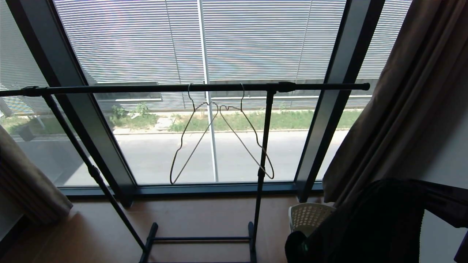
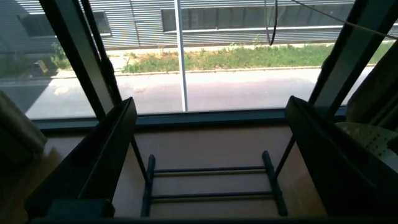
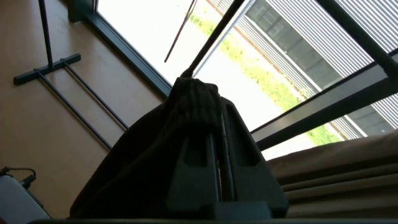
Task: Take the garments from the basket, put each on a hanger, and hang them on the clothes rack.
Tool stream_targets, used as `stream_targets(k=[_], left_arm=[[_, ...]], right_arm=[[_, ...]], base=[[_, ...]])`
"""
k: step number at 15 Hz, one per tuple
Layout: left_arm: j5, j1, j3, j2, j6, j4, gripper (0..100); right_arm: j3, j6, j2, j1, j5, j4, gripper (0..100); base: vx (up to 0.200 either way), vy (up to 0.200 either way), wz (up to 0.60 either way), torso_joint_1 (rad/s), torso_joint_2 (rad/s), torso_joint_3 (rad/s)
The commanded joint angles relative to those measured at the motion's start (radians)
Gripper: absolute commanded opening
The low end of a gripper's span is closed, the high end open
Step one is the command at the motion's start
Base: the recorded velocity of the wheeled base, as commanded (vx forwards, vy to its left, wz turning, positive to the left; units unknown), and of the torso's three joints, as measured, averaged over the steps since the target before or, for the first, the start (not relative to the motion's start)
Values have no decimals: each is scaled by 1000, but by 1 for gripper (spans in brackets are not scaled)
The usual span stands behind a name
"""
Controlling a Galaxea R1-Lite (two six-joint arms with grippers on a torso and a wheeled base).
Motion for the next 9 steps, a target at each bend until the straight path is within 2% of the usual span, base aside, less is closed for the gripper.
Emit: stream_targets(k=[1, 8, 9], left_arm=[[0, 0, 0, 0, 0, 0, 100], [0, 0, 0, 0, 0, 0, 100], [0, 0, 0, 0, 0, 0, 100]], right_arm=[[0, 0, 2, 1, 0, 0, 0], [1, 0, 2, 1, 0, 0, 0], [4, 0, 2, 1, 0, 0, 0]], base=[[0, 200, 0, 2, -2, 2], [0, 200, 0, 1, 1, 2], [0, 0, 0, 0, 0, 0]])
